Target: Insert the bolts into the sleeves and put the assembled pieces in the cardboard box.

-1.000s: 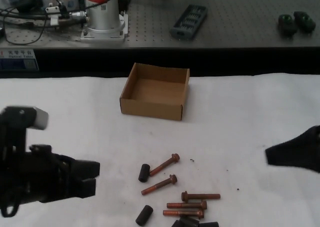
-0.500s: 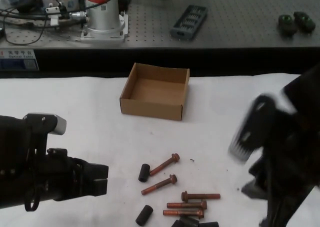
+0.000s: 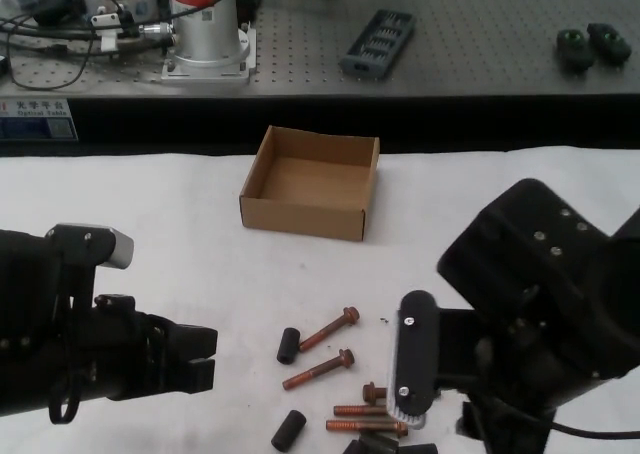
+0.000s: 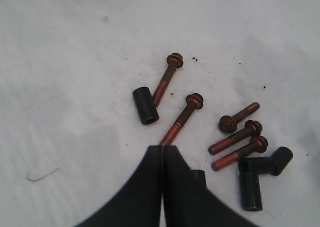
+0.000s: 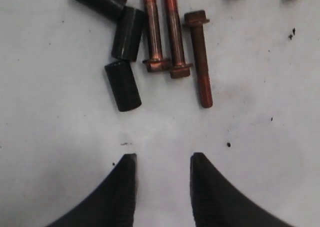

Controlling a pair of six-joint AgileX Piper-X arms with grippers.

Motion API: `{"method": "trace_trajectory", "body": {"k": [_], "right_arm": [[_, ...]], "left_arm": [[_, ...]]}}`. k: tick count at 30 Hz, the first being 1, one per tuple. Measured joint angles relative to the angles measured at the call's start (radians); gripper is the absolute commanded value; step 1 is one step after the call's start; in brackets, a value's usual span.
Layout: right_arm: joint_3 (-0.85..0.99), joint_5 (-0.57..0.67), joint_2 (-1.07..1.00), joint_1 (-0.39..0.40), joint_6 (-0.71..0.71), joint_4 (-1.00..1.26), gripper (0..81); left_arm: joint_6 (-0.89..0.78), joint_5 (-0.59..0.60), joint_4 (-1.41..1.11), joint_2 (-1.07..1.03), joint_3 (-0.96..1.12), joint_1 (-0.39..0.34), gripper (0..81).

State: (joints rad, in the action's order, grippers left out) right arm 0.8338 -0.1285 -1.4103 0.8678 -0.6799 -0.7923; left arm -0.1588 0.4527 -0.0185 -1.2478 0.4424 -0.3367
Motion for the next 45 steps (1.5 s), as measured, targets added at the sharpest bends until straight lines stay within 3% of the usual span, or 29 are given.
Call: {"method": "trace_trajectory", "body": {"k": [16,35,45], "right_arm": [[0.004,0.058,-0.145,0.062,-0.042,0.037,27.4],[0.004,0.017,-0.214,0.064,-0.076,0.112,27.4],[0.004,0.072,-0.214,0.064,-0.076,0.121,27.4]], "left_arm": [[0.02,0.0,0.0,0.0,0.0,0.0,0.6],[0.02,0.0,0.0,0.0,0.0,0.0,0.6],[0.02,0.0,0.0,0.0,0.0,0.0,0.6]]}}
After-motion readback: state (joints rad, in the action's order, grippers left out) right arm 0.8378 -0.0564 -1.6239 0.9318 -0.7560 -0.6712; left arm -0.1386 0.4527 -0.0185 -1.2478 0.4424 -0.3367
